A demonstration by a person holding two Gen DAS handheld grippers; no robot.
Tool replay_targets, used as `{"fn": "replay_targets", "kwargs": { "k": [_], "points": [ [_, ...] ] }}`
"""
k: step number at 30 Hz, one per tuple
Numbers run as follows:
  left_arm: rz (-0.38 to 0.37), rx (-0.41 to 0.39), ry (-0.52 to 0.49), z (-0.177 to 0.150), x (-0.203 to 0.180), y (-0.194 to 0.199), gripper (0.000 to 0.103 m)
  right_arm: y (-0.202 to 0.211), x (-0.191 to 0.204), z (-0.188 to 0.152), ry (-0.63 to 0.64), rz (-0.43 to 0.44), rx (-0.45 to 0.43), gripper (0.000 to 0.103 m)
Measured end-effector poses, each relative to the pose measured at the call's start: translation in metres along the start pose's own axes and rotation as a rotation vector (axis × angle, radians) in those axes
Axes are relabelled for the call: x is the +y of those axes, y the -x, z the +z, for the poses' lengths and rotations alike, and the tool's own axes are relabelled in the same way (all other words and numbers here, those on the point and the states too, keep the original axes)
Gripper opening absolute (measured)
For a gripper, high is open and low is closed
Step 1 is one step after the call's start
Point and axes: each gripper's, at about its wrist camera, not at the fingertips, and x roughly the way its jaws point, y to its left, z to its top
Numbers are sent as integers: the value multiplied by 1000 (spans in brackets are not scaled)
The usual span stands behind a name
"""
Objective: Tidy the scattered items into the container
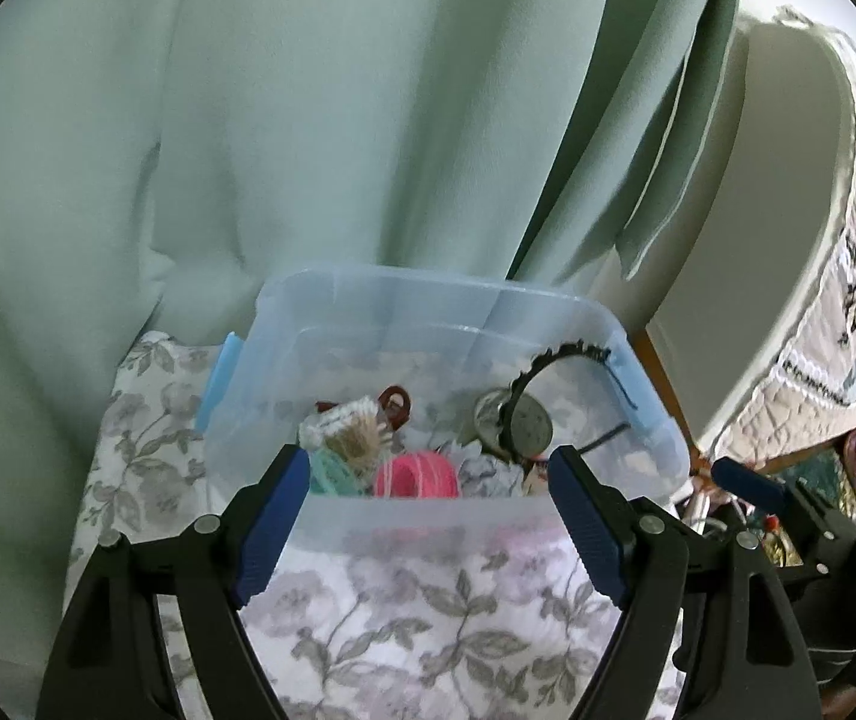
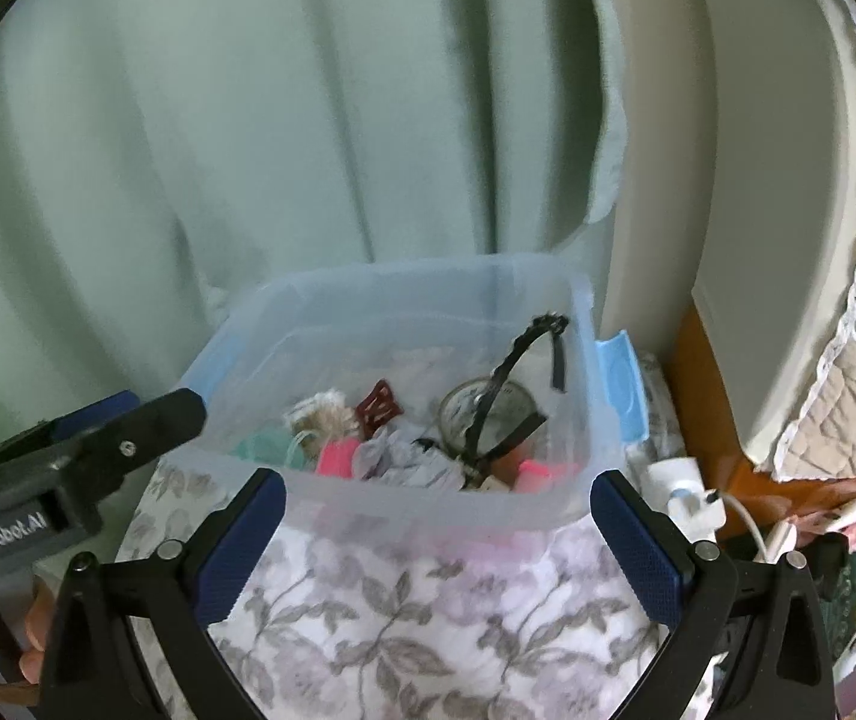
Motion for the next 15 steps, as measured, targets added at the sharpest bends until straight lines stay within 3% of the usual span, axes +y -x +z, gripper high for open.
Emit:
{"fn": "replay_targets", "kwargs": {
  "k": [9, 15],
  "points": [
    [27, 6, 3, -5, 9, 28, 82, 21, 17, -1, 20, -21, 86, 103],
    [138, 56, -34, -10, 8, 40, 83, 38, 20, 4, 12, -40, 126, 103]
  ]
}}
